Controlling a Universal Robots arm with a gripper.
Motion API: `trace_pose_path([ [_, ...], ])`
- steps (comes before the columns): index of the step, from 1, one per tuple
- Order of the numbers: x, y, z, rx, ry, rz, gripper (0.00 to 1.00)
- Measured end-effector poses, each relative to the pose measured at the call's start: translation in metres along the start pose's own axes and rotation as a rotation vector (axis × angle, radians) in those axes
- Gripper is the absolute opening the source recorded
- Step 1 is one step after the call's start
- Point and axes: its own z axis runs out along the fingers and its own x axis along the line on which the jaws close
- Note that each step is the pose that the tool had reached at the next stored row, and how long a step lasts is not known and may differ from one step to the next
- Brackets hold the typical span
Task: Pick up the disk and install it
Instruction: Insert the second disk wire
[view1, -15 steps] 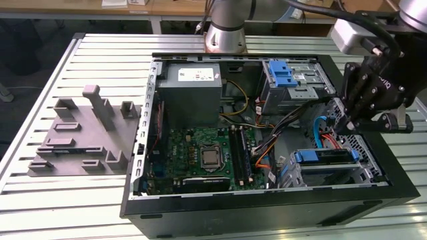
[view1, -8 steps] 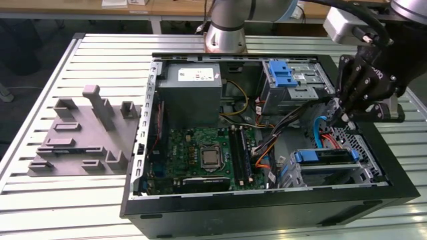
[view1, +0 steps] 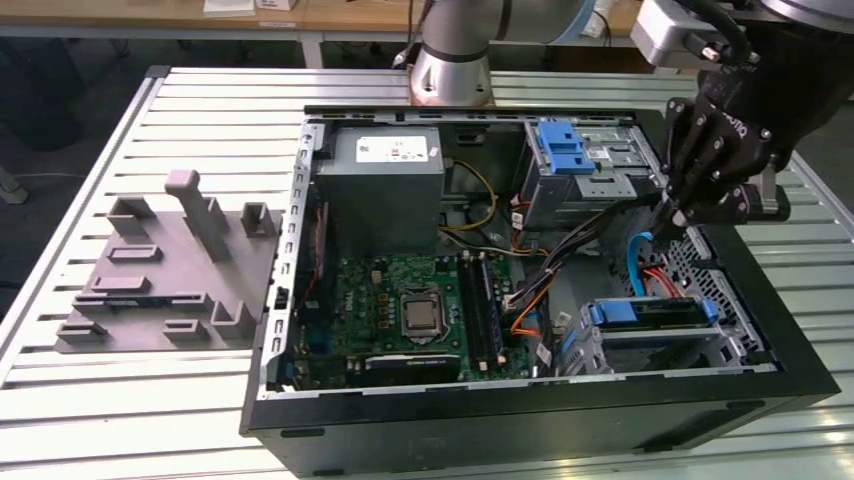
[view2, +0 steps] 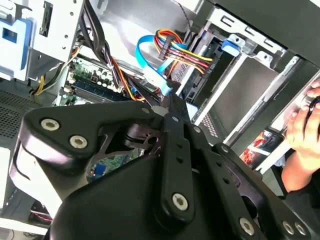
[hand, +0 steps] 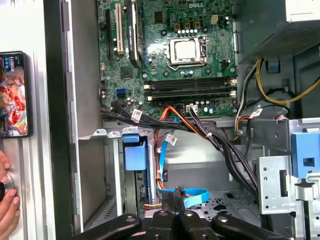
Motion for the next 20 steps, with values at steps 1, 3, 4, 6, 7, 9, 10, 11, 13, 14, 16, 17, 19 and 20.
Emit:
trace_pose_path([
  [1, -0.0019, 0.0001, 0.0007, 0.0002, 0.0026, 0.000, 0.11],
  [3, -0.0047, 0.0003, 0.0025, 0.0005, 0.0054, 0.000, 0.17],
  [4, -0.0058, 0.0003, 0.0040, 0.0005, 0.0058, 0.000, 0.17],
  [6, -0.0076, 0.0003, 0.0066, 0.0006, 0.0067, 0.000, 0.17],
  [7, -0.0082, 0.0004, 0.0080, 0.0006, 0.0072, 0.000, 0.17],
  [9, -0.0089, 0.0003, 0.0105, 0.0007, 0.0089, 0.000, 0.17],
  [10, -0.0090, 0.0003, 0.0118, 0.0008, 0.0100, 0.000, 0.17],
  [11, -0.0091, 0.0003, 0.0133, 0.0010, 0.0112, 0.000, 0.17],
  [13, -0.0092, 0.0003, 0.0158, 0.0017, 0.0144, 0.000, 0.17],
  [14, -0.0093, 0.0002, 0.0167, 0.0018, 0.0156, 0.000, 0.17],
  [16, -0.0093, 0.0002, 0.0176, 0.0021, 0.0183, 0.000, 0.17],
  [17, -0.0093, 0.0002, 0.0180, 0.0023, 0.0198, 0.000, 0.17],
  [19, -0.0093, 0.0002, 0.0187, 0.0026, 0.0232, 0.000, 0.17],
  [20, -0.0092, 0.0002, 0.0189, 0.0028, 0.0251, 0.000, 0.17],
])
